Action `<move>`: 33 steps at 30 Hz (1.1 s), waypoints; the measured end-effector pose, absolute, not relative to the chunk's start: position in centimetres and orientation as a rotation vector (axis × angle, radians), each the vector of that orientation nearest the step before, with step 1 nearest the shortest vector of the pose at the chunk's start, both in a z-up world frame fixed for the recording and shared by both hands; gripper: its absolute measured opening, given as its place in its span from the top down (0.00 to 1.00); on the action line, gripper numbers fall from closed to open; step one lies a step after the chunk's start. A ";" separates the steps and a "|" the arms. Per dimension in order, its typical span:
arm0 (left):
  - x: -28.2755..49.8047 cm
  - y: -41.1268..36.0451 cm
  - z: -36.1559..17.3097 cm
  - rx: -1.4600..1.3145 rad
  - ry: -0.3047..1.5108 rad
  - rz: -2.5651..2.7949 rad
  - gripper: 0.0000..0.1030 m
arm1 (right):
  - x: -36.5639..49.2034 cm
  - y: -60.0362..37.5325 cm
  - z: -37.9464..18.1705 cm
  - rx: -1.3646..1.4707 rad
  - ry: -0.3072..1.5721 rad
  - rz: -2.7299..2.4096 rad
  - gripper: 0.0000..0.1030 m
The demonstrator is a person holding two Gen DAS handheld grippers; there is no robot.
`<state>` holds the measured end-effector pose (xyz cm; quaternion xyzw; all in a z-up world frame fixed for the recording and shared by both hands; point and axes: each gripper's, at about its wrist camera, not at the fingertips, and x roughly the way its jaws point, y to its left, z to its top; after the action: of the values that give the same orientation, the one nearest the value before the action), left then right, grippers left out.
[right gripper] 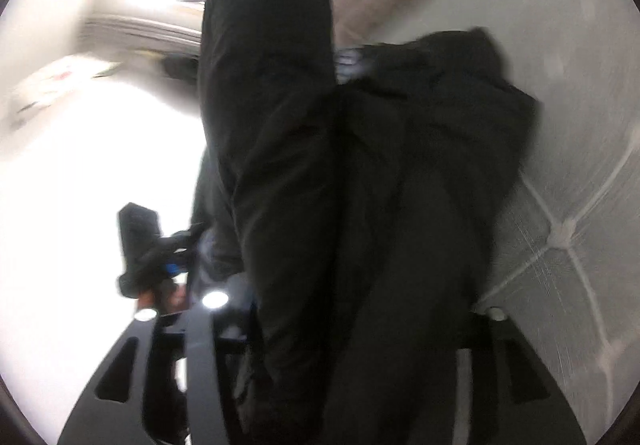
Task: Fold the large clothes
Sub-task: 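Lift the jacket bundle with both grippers and carry it toward the blanket stack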
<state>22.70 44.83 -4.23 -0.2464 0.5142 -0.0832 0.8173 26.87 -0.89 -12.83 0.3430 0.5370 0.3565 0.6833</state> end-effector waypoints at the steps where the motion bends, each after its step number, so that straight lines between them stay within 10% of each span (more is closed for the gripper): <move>1: 22.7 46.0 -5.8 -0.586 1.113 -0.171 0.31 | 27.2 -1.0 -14.7 0.849 1.228 0.814 0.32; 14: 9.7 49.1 2.5 -0.712 0.617 -0.128 0.23 | 24.6 -9.7 -4.5 0.790 0.902 0.803 0.28; 23: 11.1 39.0 -2.9 -0.701 0.743 -0.245 0.22 | 26.7 6.6 -7.9 0.560 1.076 0.888 0.27; 33: 8.7 38.5 -1.9 -0.728 0.712 -0.234 0.22 | 21.1 2.3 -3.9 0.591 0.972 0.968 0.15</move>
<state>8.72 38.47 -1.92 -0.3478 0.3400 -0.1116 0.8666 21.05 2.34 -3.95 0.2689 0.4419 0.4403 0.7338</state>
